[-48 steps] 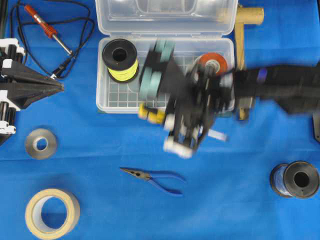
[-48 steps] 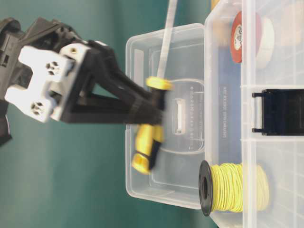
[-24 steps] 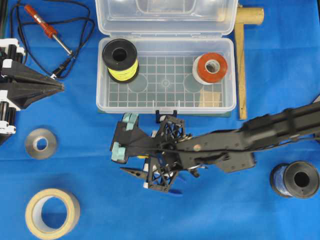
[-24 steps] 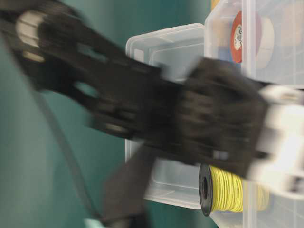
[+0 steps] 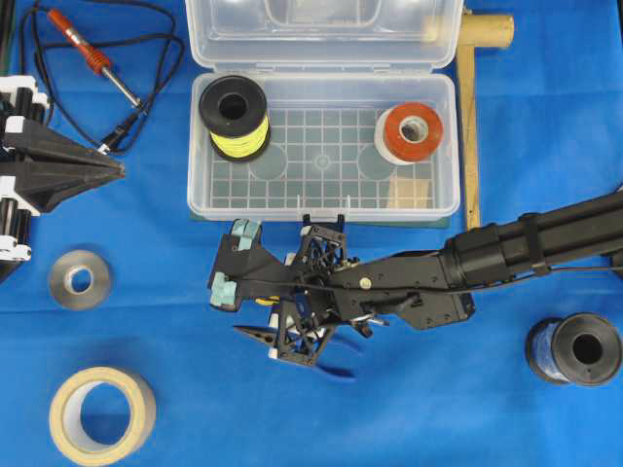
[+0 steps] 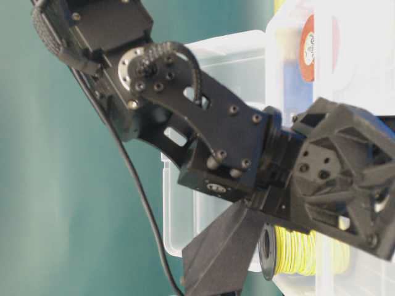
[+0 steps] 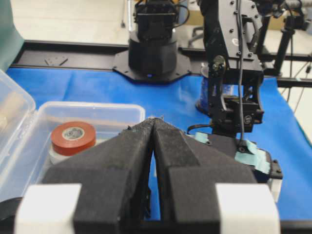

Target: Pick the screwdriver from the toolbox among several items.

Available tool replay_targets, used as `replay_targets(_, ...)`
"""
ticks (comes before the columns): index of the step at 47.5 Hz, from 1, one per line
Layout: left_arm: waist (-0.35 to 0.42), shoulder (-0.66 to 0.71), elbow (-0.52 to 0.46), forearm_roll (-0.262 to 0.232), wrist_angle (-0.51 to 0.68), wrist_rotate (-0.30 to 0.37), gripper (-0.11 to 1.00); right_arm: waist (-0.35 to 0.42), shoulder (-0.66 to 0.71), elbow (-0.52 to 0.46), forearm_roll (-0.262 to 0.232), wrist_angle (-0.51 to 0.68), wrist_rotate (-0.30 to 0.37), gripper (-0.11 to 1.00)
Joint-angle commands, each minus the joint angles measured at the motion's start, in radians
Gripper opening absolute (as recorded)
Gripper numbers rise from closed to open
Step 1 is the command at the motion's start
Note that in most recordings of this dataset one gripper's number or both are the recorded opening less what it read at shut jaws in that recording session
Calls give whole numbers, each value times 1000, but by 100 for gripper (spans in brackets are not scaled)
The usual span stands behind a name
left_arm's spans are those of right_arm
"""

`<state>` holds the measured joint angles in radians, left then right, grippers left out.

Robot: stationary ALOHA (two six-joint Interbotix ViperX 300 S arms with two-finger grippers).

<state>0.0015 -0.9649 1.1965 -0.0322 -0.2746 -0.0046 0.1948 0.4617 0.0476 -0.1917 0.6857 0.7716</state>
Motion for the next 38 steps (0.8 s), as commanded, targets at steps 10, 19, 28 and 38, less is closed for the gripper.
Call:
replay_targets(10, 2, -14, -9, -2, -2, 0, 0, -2, -193, 20, -32, 135, -15, 80)
replay_targets(19, 0, -40, -8, -2, 11, 0, 0, 5, -446, 147, -95, 153, -9, 69)
replay_targets(28, 2, -46, -8, -2, 31, -3, 0, 12, -716, 368, -186, 112, 5, 70)
replay_targets(38, 2, -46, -6, -2, 32, -14, 0, 12, -1011, 624, -213, -46, 5, 70)
